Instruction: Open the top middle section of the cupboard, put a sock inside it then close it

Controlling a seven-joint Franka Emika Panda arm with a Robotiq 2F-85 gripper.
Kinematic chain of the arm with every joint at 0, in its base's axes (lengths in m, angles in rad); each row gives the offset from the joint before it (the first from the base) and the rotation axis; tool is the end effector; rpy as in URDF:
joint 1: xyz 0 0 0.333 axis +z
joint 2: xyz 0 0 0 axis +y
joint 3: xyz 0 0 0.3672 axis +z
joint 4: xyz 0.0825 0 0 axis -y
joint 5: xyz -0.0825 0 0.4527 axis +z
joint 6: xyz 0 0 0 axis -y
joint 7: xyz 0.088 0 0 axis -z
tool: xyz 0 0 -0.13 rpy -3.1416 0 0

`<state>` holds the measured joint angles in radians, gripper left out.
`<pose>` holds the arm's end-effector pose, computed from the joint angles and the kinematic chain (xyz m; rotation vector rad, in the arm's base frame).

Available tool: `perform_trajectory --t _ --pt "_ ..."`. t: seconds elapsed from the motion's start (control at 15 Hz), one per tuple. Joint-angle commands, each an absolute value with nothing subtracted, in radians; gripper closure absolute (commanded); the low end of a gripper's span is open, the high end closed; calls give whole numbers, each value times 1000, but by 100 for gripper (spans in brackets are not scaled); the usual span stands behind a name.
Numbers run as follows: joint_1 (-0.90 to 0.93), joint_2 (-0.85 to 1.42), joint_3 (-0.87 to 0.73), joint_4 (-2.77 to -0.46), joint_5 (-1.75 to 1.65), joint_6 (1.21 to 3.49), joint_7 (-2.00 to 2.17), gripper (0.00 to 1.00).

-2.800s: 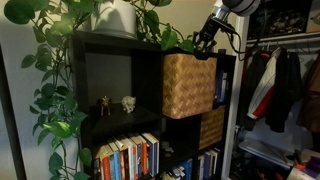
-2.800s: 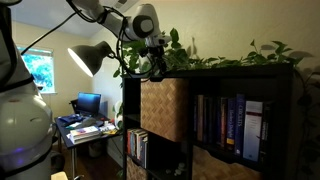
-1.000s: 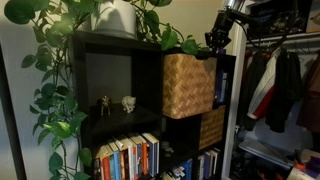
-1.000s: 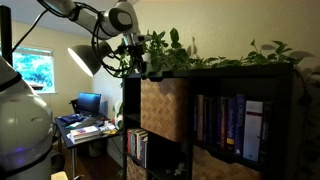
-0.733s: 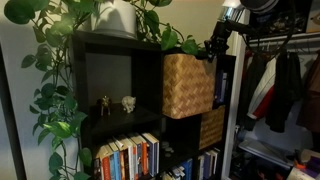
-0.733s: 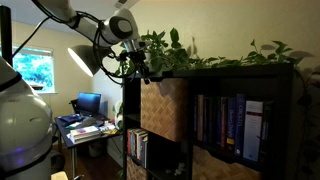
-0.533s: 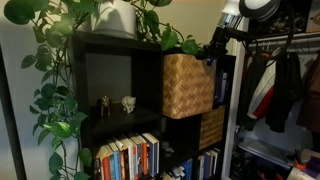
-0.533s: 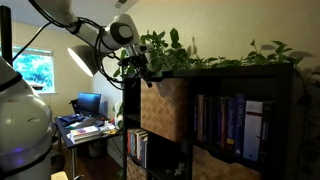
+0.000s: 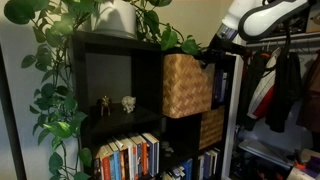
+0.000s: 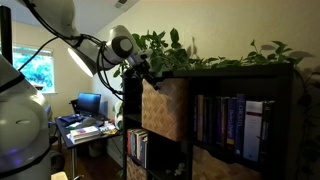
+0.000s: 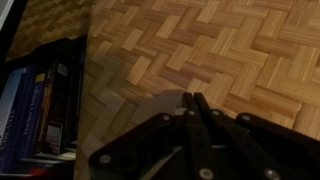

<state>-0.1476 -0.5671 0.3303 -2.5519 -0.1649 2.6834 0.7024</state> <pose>0.4666 0.1002 0.5219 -2.8814 0.5600 -1.1055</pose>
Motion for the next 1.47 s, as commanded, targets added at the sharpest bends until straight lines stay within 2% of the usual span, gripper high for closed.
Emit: perform_trajectory --t 0.0,0.6,1.4 --pt "-230 -536 392 -2563 -216 2815 780 93" --pt "-405 -451 535 -2518 -261 2964 832 93" --pt "-554 -394 670 -2456 -259 3003 815 93"
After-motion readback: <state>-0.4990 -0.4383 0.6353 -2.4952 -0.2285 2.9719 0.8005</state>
